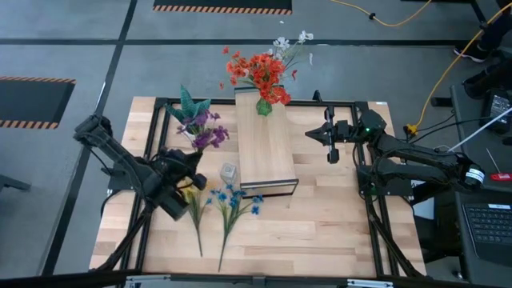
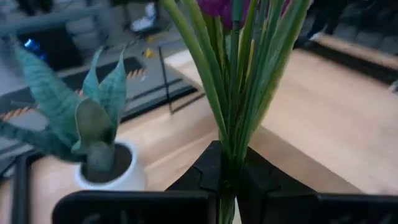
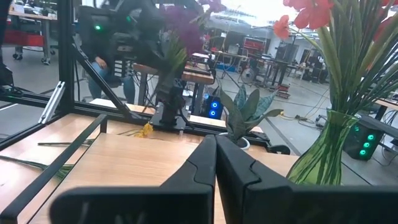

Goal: Pick and place flowers into a vace then onto a shelf
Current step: Put the violet flowers into the transparent vase

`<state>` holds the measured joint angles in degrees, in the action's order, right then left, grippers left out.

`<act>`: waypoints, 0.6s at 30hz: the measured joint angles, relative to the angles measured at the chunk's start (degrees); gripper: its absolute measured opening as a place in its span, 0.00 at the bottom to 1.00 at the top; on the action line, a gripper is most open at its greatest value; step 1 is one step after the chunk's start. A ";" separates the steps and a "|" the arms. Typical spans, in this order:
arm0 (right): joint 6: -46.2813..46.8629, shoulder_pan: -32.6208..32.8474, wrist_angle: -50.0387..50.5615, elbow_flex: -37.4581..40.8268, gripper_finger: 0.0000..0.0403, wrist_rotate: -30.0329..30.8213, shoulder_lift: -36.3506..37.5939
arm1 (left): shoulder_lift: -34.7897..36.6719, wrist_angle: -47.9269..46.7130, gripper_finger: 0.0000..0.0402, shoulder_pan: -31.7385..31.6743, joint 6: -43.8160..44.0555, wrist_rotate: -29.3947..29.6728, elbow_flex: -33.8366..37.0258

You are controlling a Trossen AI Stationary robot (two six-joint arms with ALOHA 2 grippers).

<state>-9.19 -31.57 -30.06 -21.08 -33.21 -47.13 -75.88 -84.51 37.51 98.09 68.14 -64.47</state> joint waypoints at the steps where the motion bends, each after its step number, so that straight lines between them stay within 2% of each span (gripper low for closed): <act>1: -0.02 0.00 0.00 0.00 0.03 0.00 -0.01 | 1.70 2.12 0.04 0.64 -1.00 1.36 2.18; 6: -0.04 0.00 -0.04 0.00 0.03 0.00 -0.01 | 9.44 15.63 0.04 2.59 -4.97 3.26 14.19; 10: -0.16 0.00 -0.20 0.00 0.03 0.01 -0.01 | 13.37 30.10 0.04 2.59 -12.15 3.44 22.58; 13: -0.22 0.00 -0.59 0.00 0.03 0.04 -0.01 | 14.76 43.36 0.04 2.48 -23.66 3.86 26.33; 18: -0.27 0.00 -1.24 0.00 0.03 0.13 0.00 | 15.09 63.98 0.04 2.06 -49.86 1.60 27.35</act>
<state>-9.46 -31.57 -31.31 -21.08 -33.08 -47.13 -60.80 -20.53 39.57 48.22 69.74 -37.12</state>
